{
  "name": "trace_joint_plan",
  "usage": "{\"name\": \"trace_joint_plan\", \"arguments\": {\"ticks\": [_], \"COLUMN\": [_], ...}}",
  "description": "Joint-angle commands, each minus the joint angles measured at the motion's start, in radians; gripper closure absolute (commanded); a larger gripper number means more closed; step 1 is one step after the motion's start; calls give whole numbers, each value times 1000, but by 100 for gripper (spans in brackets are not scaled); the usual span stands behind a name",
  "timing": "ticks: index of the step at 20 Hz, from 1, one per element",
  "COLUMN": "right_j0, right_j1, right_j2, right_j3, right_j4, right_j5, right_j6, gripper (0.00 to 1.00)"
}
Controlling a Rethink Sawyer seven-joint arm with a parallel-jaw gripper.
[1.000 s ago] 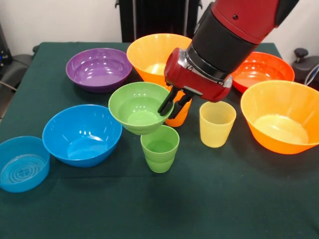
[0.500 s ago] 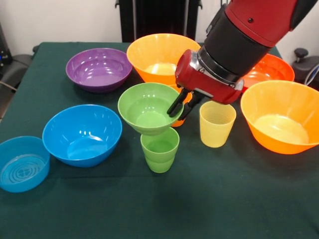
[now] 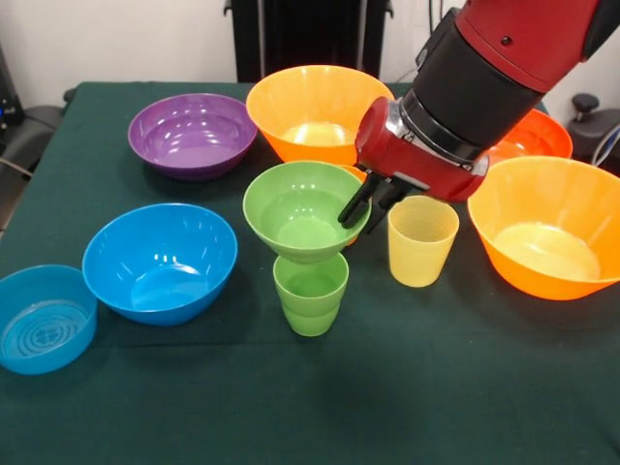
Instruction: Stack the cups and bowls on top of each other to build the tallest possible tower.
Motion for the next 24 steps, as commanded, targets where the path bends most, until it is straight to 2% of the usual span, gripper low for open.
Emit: {"name": "trace_joint_plan", "arguments": {"ticks": [1,8,9,11,14,24], "right_j0": [12,2,-12,-19,-25,-20], "right_j1": [-33,-35,-11,6,10,-5], "right_j2": [49,54,56,55,55,55], "right_j3": [114,137,86,43,34,68], "right_j4": [15,14,16,19,21,27], "right_j5": [-31,-66,-44,-25,-26,-53], "right_j6": [183,168,158,151,145,152], "gripper": [100,100,100,100,100,100]}}
